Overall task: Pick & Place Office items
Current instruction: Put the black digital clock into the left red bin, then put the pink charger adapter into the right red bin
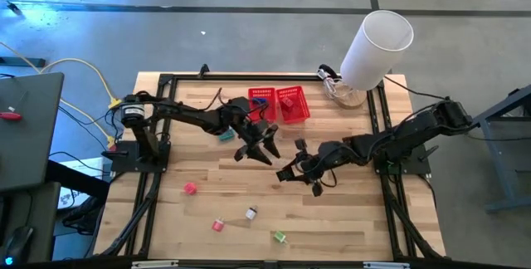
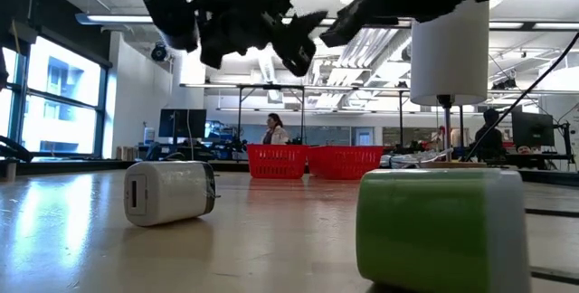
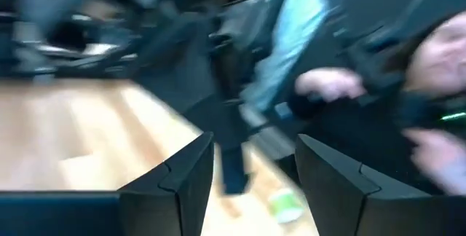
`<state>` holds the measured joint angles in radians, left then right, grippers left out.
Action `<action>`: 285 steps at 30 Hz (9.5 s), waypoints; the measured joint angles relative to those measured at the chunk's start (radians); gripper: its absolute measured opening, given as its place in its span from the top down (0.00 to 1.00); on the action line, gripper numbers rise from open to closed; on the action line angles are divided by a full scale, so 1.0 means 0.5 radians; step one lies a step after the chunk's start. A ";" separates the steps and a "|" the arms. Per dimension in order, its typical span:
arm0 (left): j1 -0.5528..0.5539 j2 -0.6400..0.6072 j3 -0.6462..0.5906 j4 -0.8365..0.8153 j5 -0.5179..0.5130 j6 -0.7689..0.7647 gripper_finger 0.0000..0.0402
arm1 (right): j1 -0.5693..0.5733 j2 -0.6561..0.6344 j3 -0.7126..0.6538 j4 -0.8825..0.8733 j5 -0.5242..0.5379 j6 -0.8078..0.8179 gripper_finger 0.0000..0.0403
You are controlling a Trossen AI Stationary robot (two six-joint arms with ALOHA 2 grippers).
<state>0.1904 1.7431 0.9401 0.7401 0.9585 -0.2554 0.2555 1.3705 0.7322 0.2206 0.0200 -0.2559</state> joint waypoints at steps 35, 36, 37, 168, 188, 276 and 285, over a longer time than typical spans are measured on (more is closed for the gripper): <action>-0.771 -0.409 -0.005 -1.356 -3.458 0.784 0.53 | -0.187 0.000 0.003 0.307 0.631 0.992 0.64; -0.753 -0.408 -0.005 -1.357 -3.457 0.730 0.53 | -0.211 0.000 0.003 0.301 0.633 1.038 0.64; -0.737 -0.408 -0.005 -1.359 -3.459 0.683 0.53 | -0.234 0.000 0.003 0.300 0.635 1.080 0.64; 0.576 0.153 1.061 -2.953 -1.592 1.572 0.88 | -0.001 -0.247 0.002 -0.405 1.534 1.050 0.25; 0.655 0.373 1.061 -2.799 -1.592 1.566 0.88 | -0.013 -0.238 0.001 -0.466 1.456 1.095 0.25; -0.021 -0.186 1.061 -4.032 -1.798 0.394 0.34 | -0.014 -0.239 0.001 -0.464 1.210 1.094 0.25; -0.253 -0.185 1.058 -4.489 -1.889 -0.291 0.24 | -0.014 -0.239 0.001 -0.464 1.208 1.089 0.25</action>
<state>0.0641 1.6505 1.4693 -1.5045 0.0138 -0.4008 0.2487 1.2510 0.7326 -0.0113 0.6243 0.2887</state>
